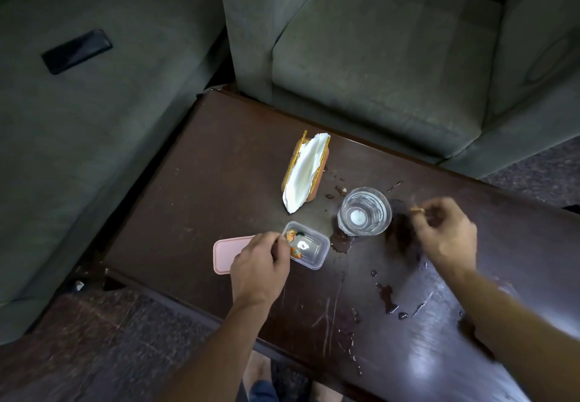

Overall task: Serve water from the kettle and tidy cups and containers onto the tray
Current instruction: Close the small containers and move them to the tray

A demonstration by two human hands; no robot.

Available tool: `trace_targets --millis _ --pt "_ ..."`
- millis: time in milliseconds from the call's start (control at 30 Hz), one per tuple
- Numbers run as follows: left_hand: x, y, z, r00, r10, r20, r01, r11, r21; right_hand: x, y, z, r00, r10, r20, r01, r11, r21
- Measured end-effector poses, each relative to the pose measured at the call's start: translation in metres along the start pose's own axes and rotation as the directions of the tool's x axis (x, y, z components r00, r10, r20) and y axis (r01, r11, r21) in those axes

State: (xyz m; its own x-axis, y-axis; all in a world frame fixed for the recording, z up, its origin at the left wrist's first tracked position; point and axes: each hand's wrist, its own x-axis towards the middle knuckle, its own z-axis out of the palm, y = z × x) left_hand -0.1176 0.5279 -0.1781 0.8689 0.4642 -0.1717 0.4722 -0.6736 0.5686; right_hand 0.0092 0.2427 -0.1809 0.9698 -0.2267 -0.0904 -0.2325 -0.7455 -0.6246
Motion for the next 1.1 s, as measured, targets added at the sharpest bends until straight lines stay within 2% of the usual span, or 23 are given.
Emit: trace_targets --millis 100,200,300,433,567,733,933,1100 --pt "-0.004 0.000 0.000 1.000 0.009 0.002 -0.009 1.000 0.011 -0.053 0.006 0.006 0.996 0.084 -0.034 -0.079 0.990 0.116" --pt "-0.006 -0.003 -0.001 1.000 0.027 0.009 -0.027 0.999 0.036 -0.108 0.000 0.023 0.988 0.123 0.089 -0.140 0.966 0.217" --pt "-0.009 -0.008 -0.004 0.999 0.045 0.012 -0.046 0.997 0.062 -0.147 -0.022 0.040 0.987 -0.020 0.162 -0.022 0.967 0.253" --pt "-0.013 -0.016 -0.008 0.998 0.047 0.048 -0.052 0.993 0.102 -0.156 -0.062 0.057 0.933 -0.299 0.198 0.270 0.950 0.159" --pt "-0.018 -0.022 -0.010 0.995 0.080 0.060 -0.085 0.992 0.093 -0.149 -0.077 0.069 0.894 -0.369 0.253 0.376 0.926 0.020" --pt "-0.011 -0.040 -0.028 0.991 0.122 -0.045 -0.114 0.982 0.151 -0.152 -0.066 0.064 0.906 -0.358 0.224 0.376 0.926 -0.041" --pt "0.002 -0.079 -0.047 0.963 0.179 0.200 -0.247 0.881 0.404 -0.180 -0.038 0.049 0.903 -0.316 0.291 0.348 0.936 -0.062" --pt "0.008 -0.095 -0.054 0.944 0.273 0.188 -0.331 0.801 0.499 -0.201 -0.036 0.046 0.887 -0.310 0.341 0.349 0.935 -0.058"
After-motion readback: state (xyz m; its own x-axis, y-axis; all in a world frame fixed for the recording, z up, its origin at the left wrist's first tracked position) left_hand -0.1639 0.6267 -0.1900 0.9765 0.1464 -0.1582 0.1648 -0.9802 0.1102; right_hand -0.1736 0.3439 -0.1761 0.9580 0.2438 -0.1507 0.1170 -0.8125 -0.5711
